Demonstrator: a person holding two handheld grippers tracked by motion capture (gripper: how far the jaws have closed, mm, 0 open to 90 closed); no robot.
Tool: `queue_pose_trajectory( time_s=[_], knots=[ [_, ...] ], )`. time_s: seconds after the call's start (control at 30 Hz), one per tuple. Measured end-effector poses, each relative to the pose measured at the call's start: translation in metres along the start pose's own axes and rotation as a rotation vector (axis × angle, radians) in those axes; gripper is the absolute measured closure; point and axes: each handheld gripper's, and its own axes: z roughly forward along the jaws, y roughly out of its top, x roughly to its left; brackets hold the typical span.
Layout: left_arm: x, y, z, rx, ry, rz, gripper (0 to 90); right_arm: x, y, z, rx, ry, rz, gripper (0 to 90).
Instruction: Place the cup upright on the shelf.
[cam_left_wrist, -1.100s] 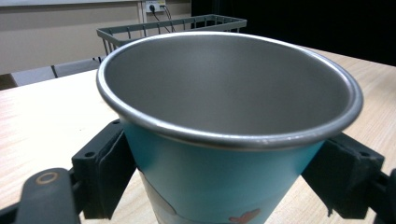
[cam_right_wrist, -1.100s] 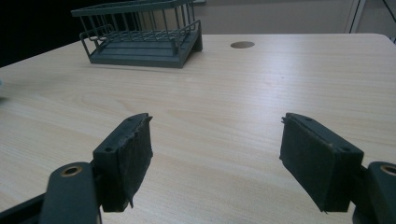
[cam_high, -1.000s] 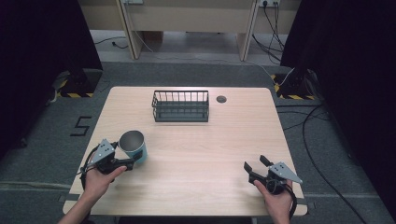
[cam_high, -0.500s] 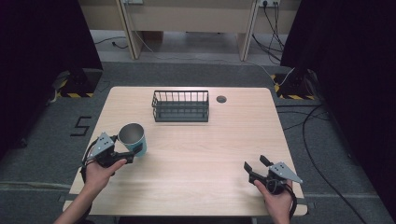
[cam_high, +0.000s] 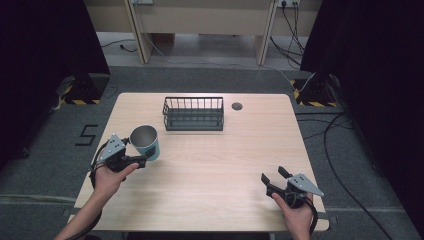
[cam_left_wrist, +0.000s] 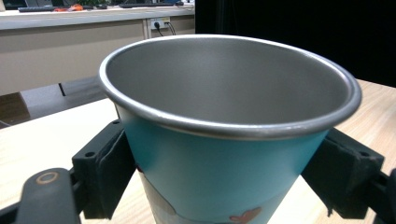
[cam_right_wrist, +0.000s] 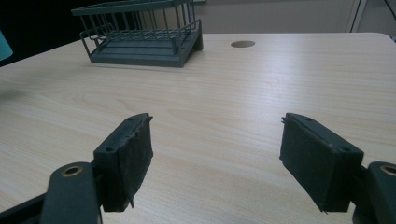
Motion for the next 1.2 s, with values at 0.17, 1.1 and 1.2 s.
queue_pose_trajectory(
  time_s=[0.17, 1.1, 1.2],
  knots=[
    [-0.001, 0.004, 0.008, -0.002, -0.009, 0.004, 15.9, 0.000, 0.000, 0.000, -0.001, -0.001, 0.001, 26.0],
    [-0.001, 0.031, 0.044, -0.014, -0.027, 0.021, 15.9, 0.000, 0.000, 0.000, 0.002, 0.000, 0.003, 26.1],
    [-0.001, 0.032, 0.048, -0.014, -0.029, 0.018, 15.9, 0.000, 0.000, 0.000, 0.003, -0.001, 0.003, 26.1]
  ],
)
